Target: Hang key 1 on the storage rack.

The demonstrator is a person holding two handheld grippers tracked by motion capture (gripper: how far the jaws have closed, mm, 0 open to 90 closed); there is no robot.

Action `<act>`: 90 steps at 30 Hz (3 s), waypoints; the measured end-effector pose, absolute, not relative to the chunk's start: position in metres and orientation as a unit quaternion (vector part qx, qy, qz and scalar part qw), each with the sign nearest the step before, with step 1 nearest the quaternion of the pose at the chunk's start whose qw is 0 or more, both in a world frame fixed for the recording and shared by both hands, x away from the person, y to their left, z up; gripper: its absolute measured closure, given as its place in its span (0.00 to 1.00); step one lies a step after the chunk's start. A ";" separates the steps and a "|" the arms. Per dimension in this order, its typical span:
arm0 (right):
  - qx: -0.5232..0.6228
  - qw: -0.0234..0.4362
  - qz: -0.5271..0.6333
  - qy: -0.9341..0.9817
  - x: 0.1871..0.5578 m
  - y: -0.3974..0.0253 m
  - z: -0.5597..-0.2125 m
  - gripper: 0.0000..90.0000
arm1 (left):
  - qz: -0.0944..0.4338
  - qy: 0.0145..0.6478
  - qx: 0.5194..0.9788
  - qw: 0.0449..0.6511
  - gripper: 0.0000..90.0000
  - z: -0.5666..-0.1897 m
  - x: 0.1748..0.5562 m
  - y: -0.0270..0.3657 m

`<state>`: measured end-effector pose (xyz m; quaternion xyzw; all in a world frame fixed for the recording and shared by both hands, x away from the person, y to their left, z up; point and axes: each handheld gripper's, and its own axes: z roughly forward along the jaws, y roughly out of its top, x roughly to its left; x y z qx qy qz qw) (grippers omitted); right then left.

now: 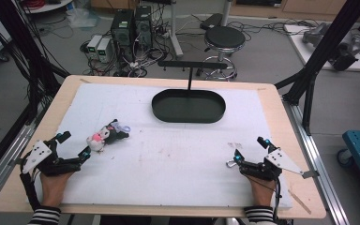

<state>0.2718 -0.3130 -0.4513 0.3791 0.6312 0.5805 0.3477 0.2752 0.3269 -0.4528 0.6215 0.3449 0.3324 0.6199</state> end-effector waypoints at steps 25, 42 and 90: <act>0.382 0.348 0.583 0.626 0.271 -0.314 -0.452 0.01 | 0.336 0.353 0.617 0.618 0.02 -0.452 0.275 0.327; 0.383 0.349 0.584 0.624 0.271 -0.315 -0.452 0.01 | 0.321 0.332 0.684 0.564 0.02 -0.407 0.286 0.327; 0.385 0.353 0.584 0.622 0.271 -0.314 -0.452 0.01 | 0.184 0.344 0.869 0.305 0.04 -0.394 0.356 0.287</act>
